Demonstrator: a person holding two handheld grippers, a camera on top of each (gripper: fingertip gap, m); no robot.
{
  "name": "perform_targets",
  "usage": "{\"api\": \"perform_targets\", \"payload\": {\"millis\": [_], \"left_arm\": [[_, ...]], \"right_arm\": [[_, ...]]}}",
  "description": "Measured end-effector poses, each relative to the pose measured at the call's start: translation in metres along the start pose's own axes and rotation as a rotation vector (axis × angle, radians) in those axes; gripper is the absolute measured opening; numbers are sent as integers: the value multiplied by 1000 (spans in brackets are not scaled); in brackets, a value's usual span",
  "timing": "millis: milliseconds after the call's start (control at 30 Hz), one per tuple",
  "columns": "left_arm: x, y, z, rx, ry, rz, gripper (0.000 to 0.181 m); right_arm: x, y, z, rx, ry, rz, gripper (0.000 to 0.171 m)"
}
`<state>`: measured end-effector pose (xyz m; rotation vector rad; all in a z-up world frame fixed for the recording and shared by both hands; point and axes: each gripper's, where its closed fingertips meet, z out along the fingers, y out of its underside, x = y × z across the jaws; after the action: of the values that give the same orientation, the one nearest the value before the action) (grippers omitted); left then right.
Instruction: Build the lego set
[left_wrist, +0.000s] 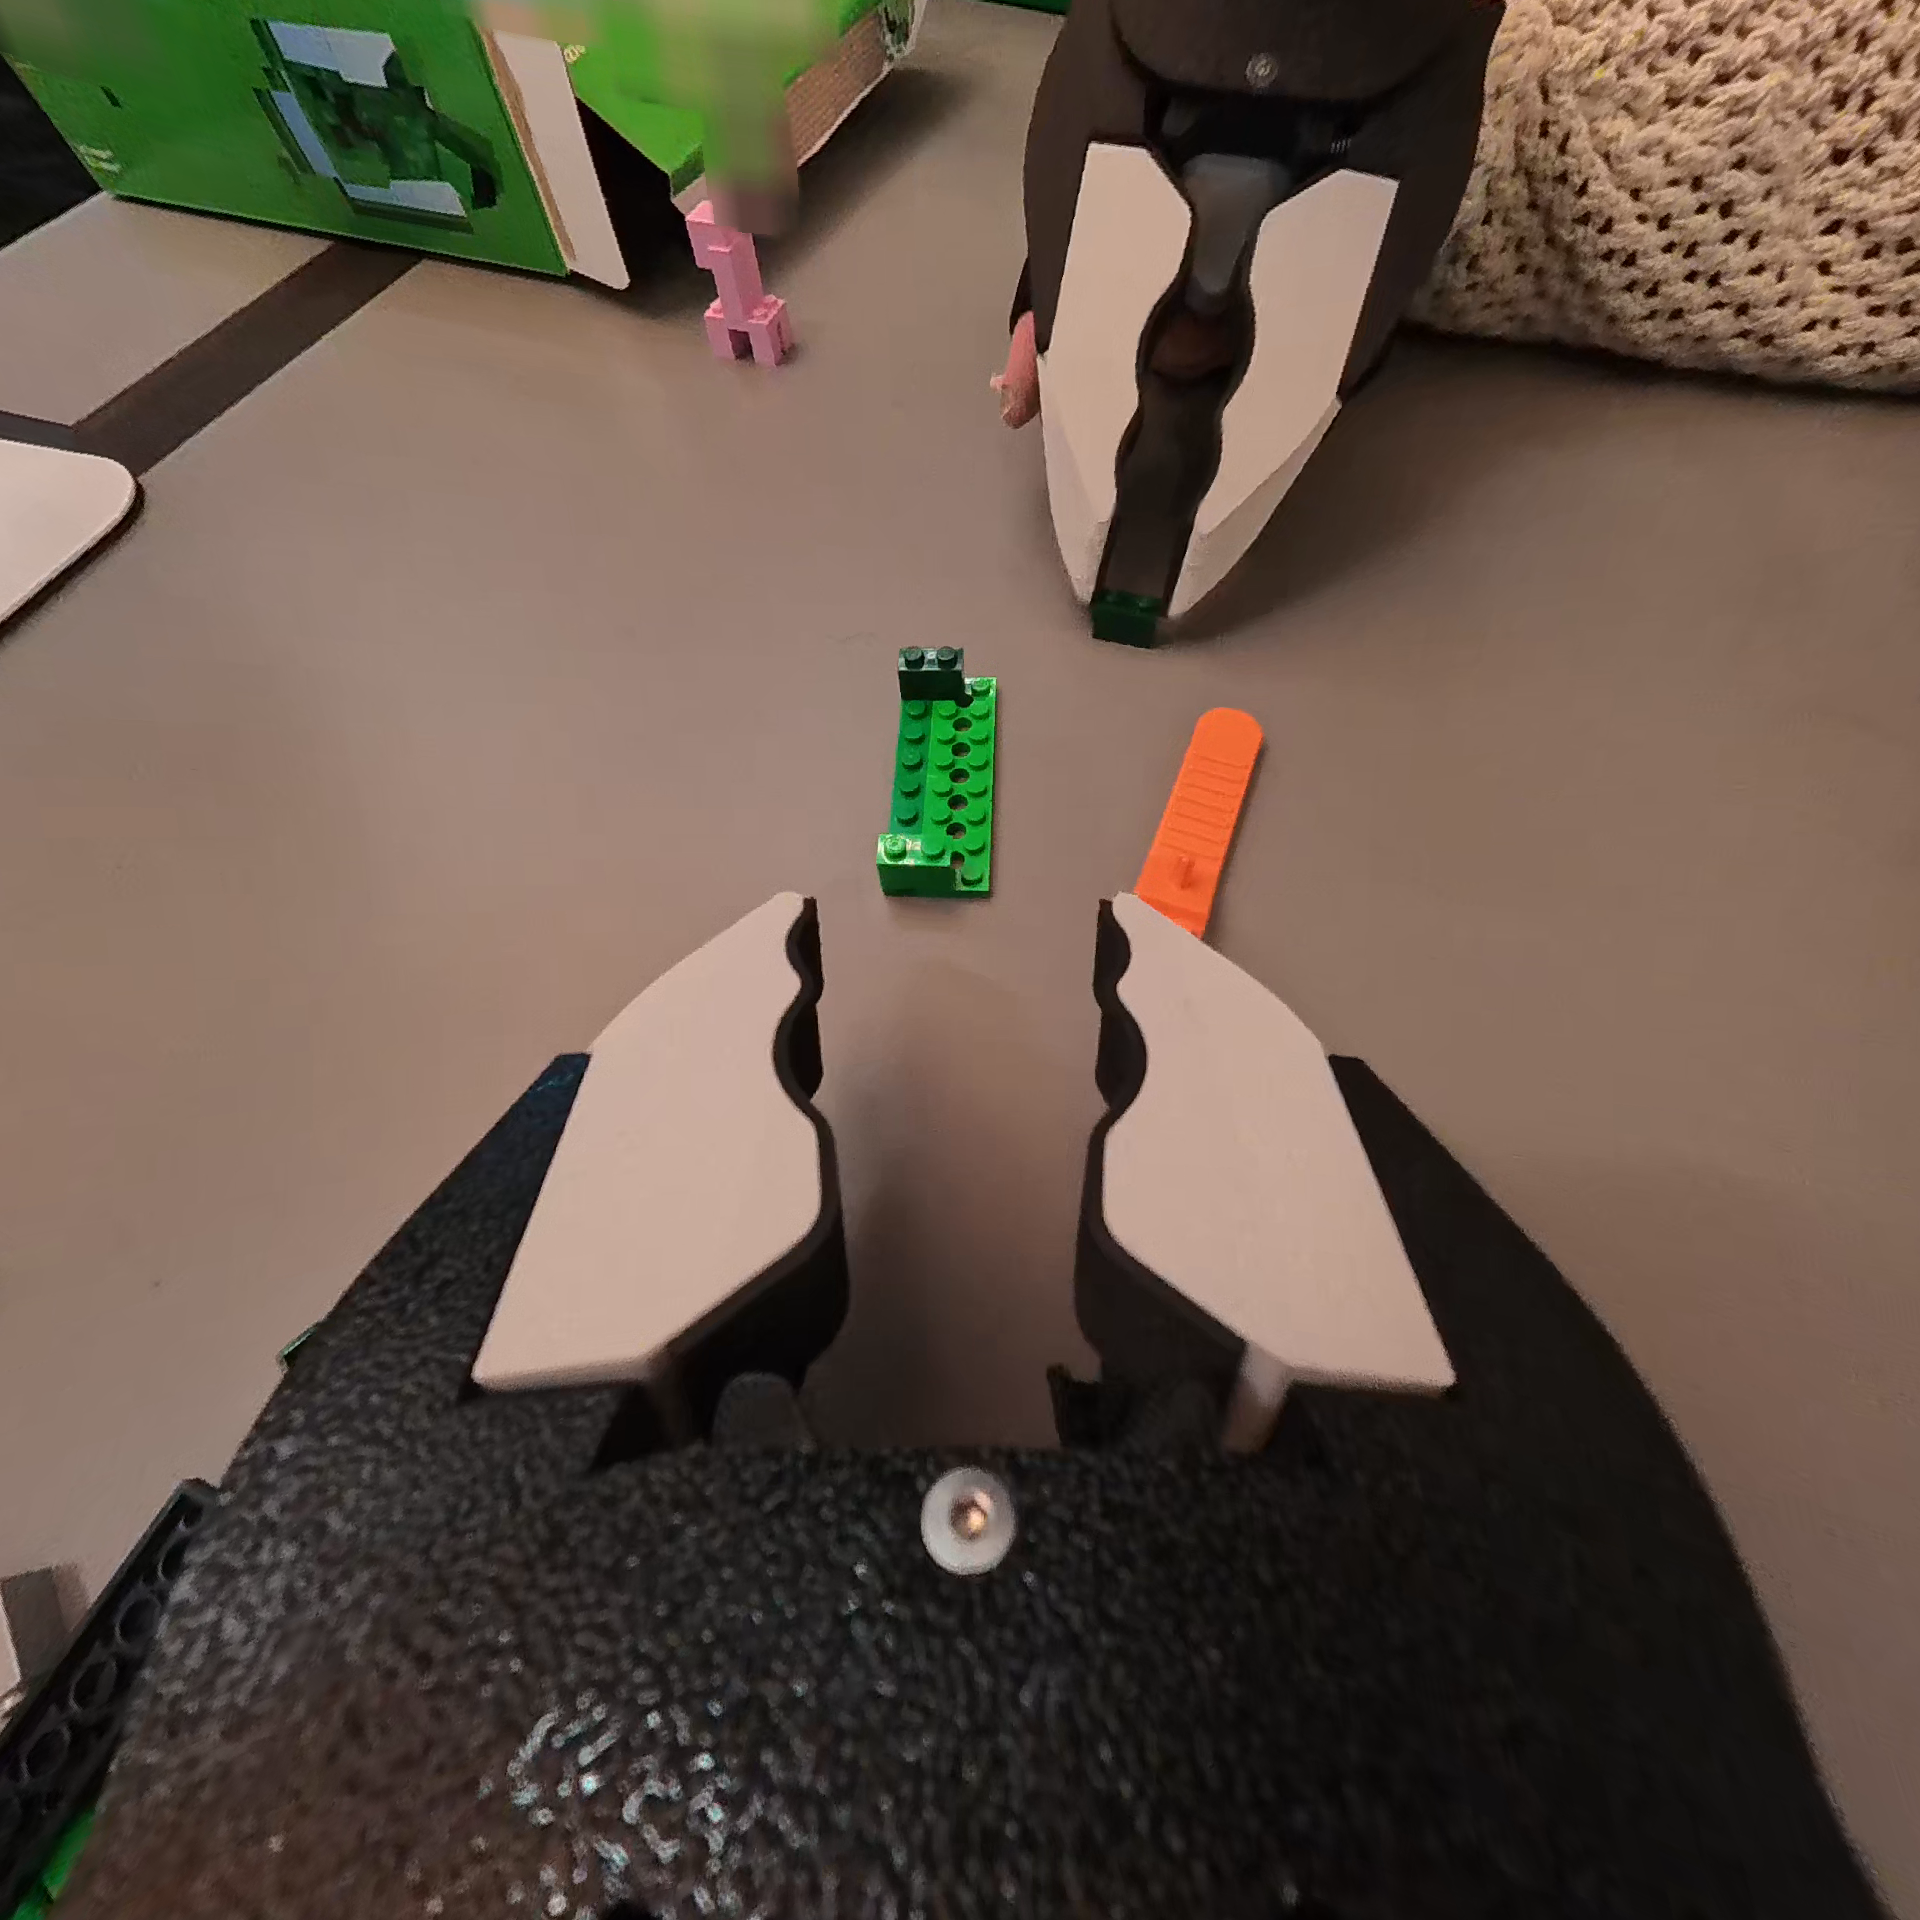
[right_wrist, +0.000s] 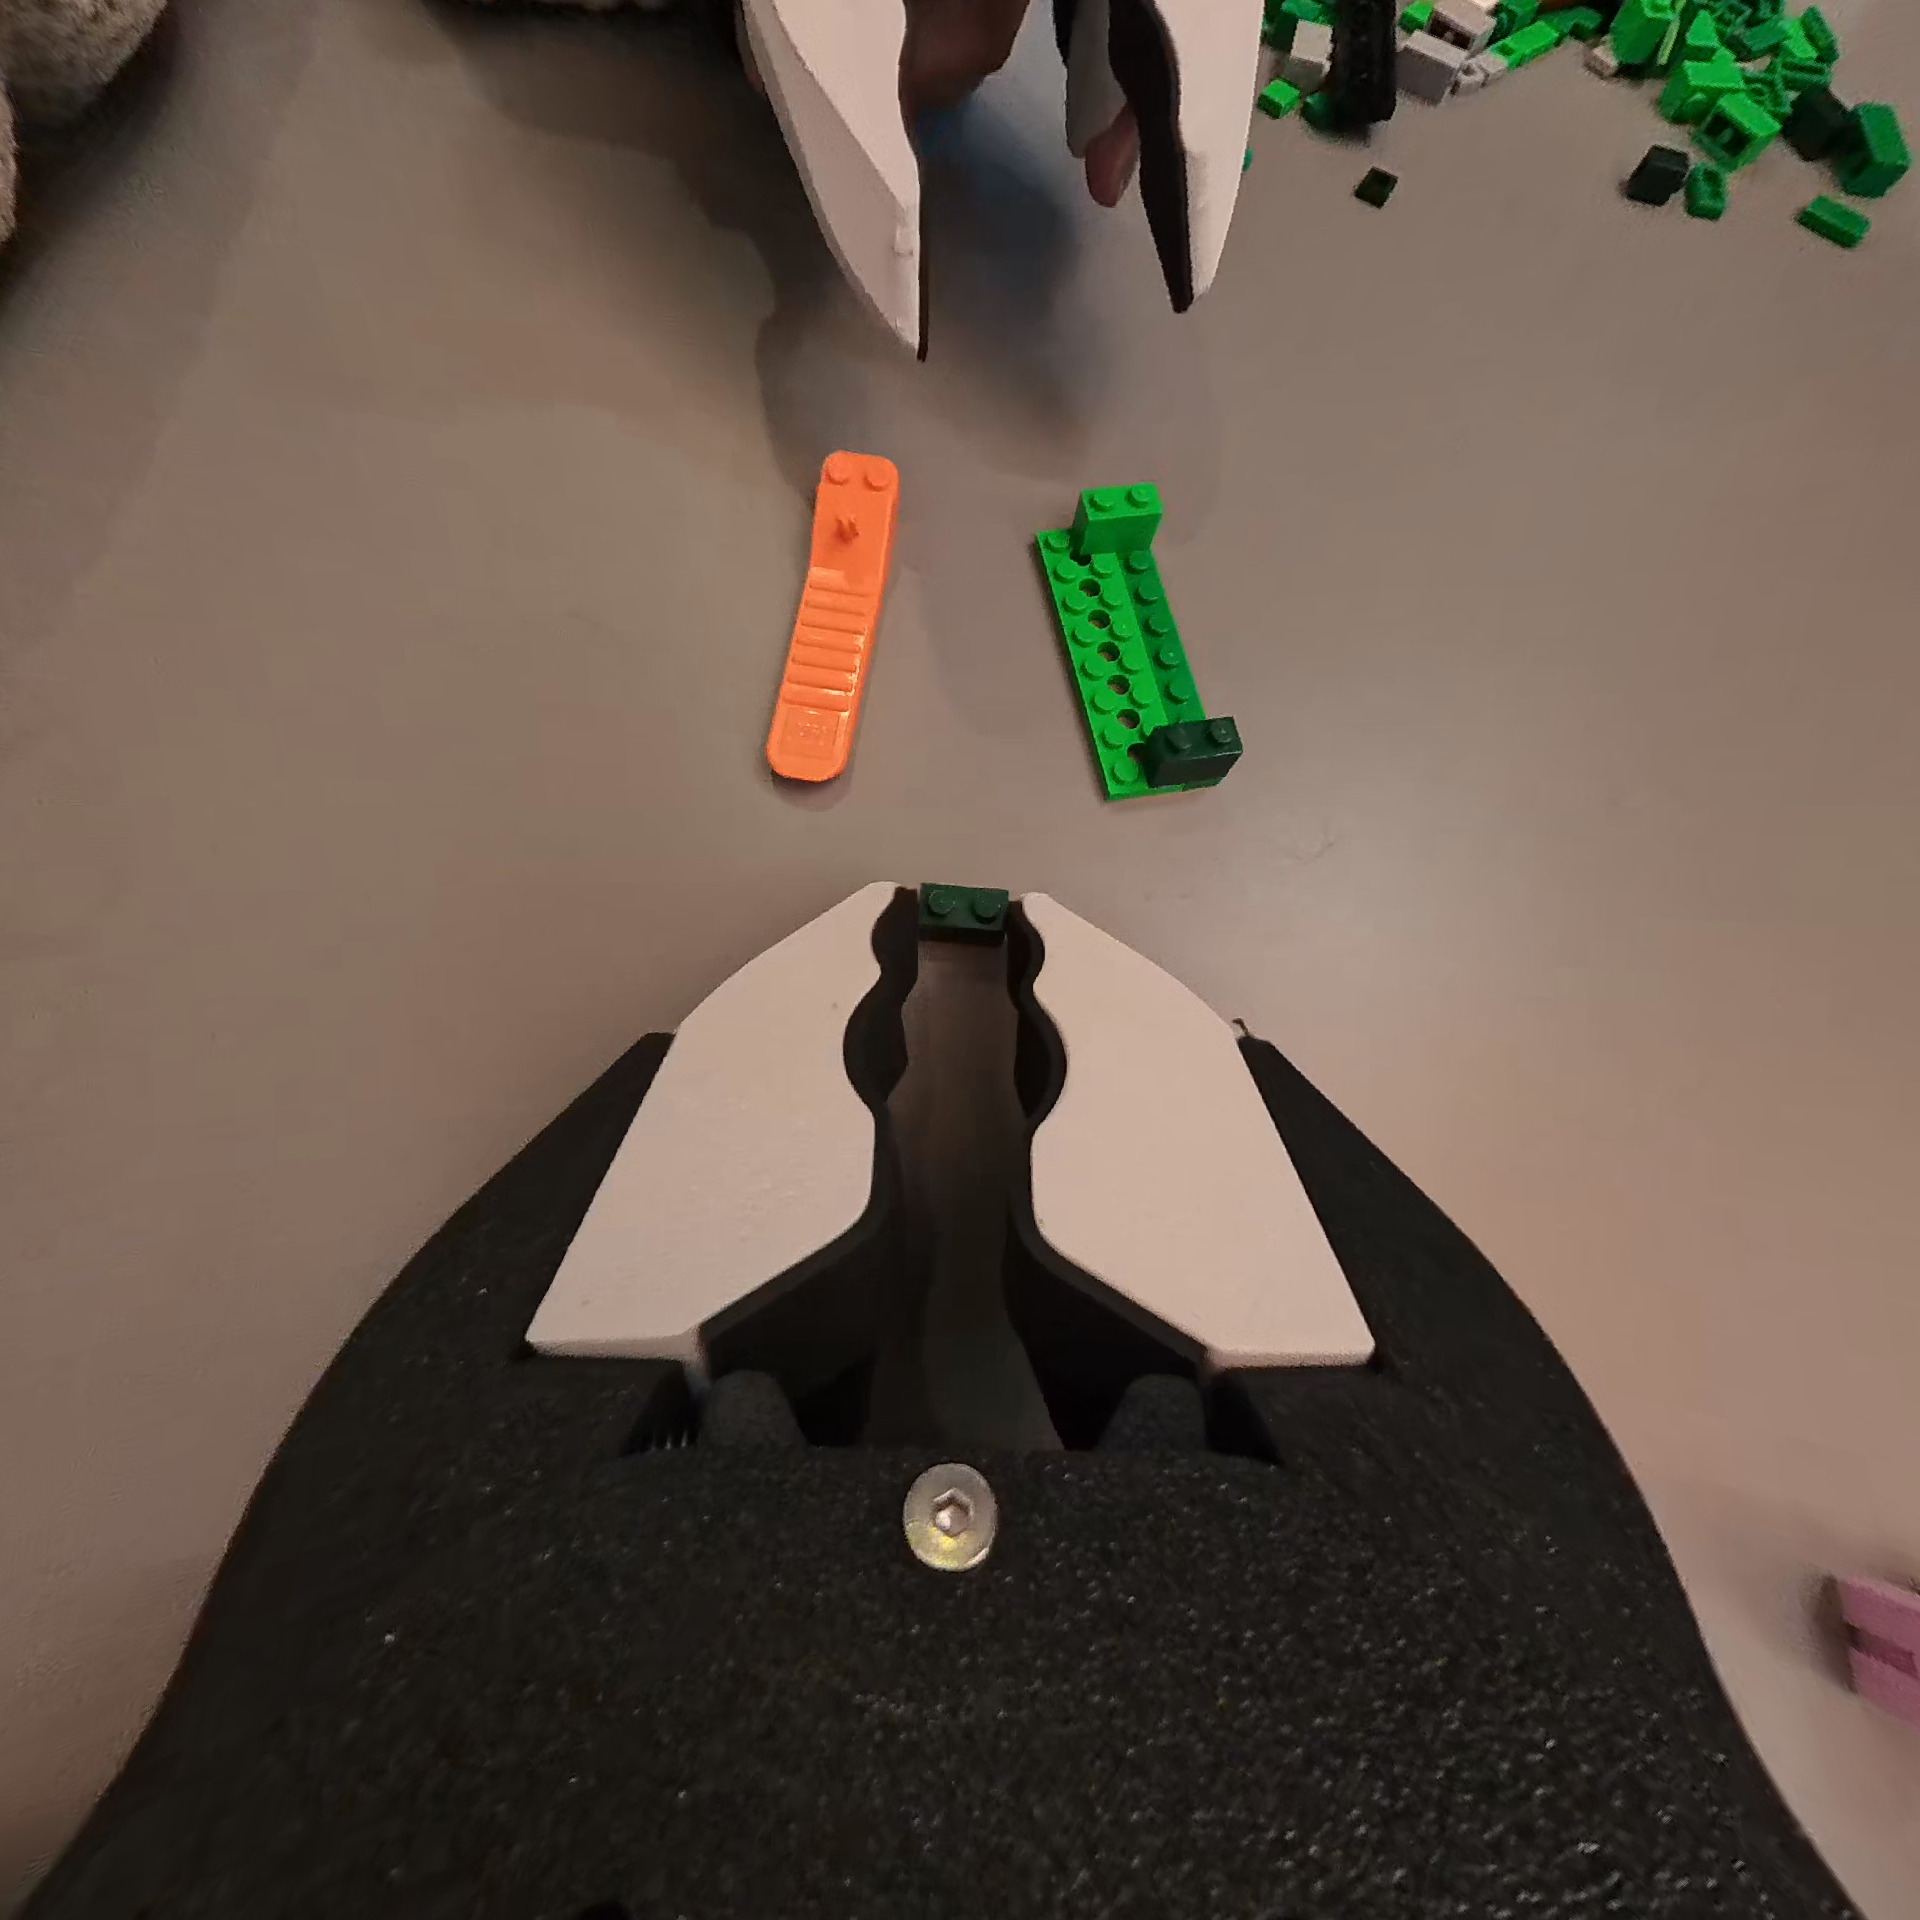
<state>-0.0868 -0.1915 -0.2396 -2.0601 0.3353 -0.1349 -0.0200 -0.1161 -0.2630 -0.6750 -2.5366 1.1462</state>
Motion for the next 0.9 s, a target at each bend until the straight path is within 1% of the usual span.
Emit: {"api": "perform_targets", "payload": {"millis": [67,200,300,433,600,900], "left_arm": [[0,1,1,-6,1,2,50],[1,1,1,-12,2,10,50],[2,2,1,-15,5,11,50],[2,1,1,-12,11,2,50],[2,1,0,-11,15,-1,49],[5,4,2,-35,17,28,49]], "right_arm": [[2,-3,1,5,9,-21,15],[3,-22,9,38,-1,-61,16],[6,-37,20,55,-17,-93,15],[9,-49,38,29,-28,-160,15],[11,-53,53,-3,-40,-208,15],[5,-55,58,-1,-59,-236,15]]}}
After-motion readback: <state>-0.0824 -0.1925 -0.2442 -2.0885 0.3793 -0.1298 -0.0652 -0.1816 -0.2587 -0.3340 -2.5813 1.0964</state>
